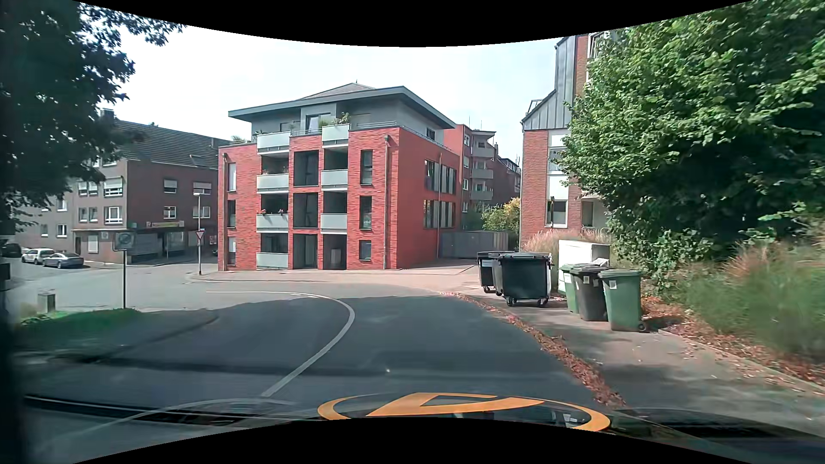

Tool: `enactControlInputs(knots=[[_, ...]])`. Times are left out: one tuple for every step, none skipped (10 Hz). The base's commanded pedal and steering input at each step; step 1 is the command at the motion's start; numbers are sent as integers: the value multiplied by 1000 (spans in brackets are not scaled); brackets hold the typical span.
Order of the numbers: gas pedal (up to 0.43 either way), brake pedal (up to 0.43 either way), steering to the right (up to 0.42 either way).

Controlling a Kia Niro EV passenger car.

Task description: Follow the waypoints while adhering to traffic rules and regulations

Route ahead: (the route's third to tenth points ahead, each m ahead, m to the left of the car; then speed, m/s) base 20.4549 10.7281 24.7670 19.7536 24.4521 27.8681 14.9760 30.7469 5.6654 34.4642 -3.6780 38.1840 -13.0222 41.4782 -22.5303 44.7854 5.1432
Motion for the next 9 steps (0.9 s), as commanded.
enactControlInputs(knots=[[0,213,1],[0,213,1],[0,213,-1],[0,213,-4],[0,220,-15],[0,226,-25],[0,226,-30],[0,232,-33],[0,232,-45]])
